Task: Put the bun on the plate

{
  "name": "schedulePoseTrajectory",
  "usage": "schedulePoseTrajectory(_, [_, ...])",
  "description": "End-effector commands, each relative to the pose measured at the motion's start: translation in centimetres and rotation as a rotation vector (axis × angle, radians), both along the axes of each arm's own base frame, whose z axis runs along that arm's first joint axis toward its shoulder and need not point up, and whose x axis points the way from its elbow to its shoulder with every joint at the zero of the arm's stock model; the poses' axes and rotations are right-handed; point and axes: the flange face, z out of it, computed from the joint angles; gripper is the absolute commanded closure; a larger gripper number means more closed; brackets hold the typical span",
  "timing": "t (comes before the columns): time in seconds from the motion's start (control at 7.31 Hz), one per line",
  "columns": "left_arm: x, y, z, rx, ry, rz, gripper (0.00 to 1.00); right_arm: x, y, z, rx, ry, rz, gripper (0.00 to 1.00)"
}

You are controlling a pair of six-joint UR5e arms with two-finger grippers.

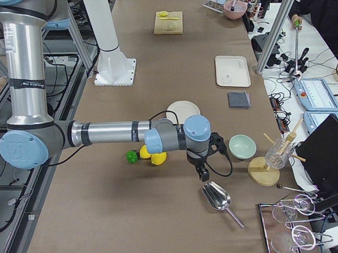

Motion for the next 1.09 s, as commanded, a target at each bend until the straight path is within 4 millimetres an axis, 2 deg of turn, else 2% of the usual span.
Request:
schedulePoseTrajectory(0.0, [0.8, -0.1, -0.5, 0.012, 0.006, 0.016, 0.03, 0.0, 0.0, -0.3, 0.006, -0.003, 0.003, 0.0])
schedulePoseTrajectory(0.55, [1.1, -0.1, -0.9, -0.03, 0.025, -0.016, 0.02, -0.7, 0.2, 0.4, -0.008, -0.016, -0.012, 0.0])
schedulePoseTrajectory(0.82, [1.3, -0.1, -1.1, -0.062, 0.056, -0.035, 0.02, -1.1, 1.4, 0.7, -0.025, -0.076, -0.021, 0.0])
schedulePoseTrajectory(0.96, [1.6, -0.2, -1.7, -0.057, 0.06, -0.034, 0.02, -1.2, 1.3, 0.3, -0.016, -0.093, -0.024, 0.0])
